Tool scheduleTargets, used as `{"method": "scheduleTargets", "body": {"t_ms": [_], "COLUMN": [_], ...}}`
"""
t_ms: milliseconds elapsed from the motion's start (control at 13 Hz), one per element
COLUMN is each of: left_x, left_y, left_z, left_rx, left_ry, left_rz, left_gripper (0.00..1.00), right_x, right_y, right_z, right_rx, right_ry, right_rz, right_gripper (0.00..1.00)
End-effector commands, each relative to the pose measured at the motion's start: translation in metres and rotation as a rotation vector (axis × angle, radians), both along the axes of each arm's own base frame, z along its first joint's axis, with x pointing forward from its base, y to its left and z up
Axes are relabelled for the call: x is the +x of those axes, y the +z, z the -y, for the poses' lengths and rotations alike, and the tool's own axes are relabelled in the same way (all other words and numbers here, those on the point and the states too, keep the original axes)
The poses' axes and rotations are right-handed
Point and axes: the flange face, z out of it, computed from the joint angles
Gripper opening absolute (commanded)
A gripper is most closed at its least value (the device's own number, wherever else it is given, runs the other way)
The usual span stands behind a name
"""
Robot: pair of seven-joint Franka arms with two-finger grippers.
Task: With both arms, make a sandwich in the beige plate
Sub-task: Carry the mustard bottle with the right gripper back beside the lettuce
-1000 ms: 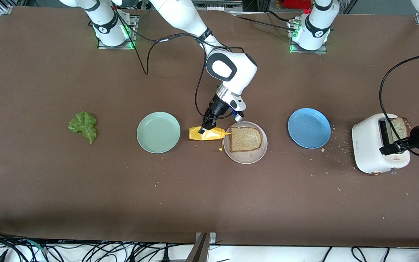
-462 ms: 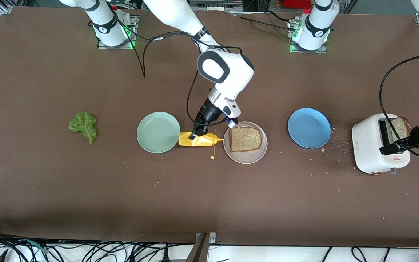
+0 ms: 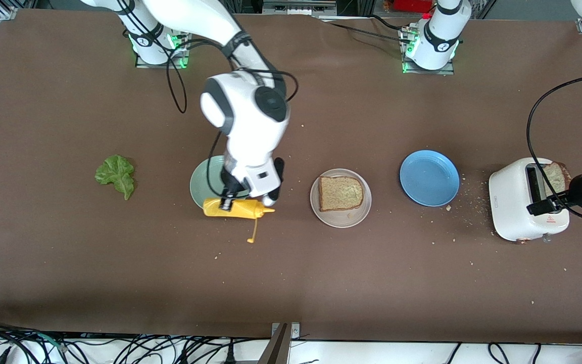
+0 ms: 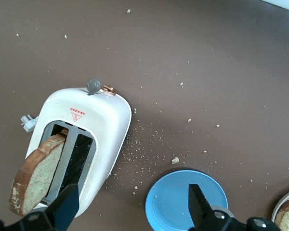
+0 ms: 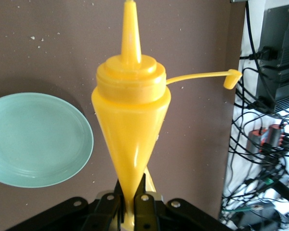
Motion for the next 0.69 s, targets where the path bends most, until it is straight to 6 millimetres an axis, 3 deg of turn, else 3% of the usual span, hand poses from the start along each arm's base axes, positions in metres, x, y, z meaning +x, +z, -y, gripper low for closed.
{"method": "scheduleTargets", "body": {"t_ms": [0,231,385,538,615], "left_x": [-0.002,-0.002,-0.002,-0.002,-0.002], "left_y": [0.003,0.003,0.003,0.003,0.003], "left_z": [0.001,0.001,0.001,0.001,0.001], "left_rx": [0.034,0.034,0.034,0.034,0.034], "left_ry": [-0.006,-0.006,-0.006,-0.006,-0.006], "left_rz": [-0.007,-0.007,-0.007,-0.008,-0.007], "left_gripper": [1.0,1.0,1.0,1.0,1.0], "right_x": [0.028,0.058,0.068,0.076,0.076], "right_y": [0.023,0.036,0.035,0.024,0.006], "right_z": [0.061,0.137,0.186,0.238,0.262], "right_rx": [0.169,0.382,0.488,0.596,0.683], "right_ry": [-0.013,-0.025,-0.039,-0.028,-0.035], "right_rz": [-0.107,-0.183,-0.256,-0.328,-0.371], "right_gripper": [0.0,0.0,0.0,0.0,0.0]}}
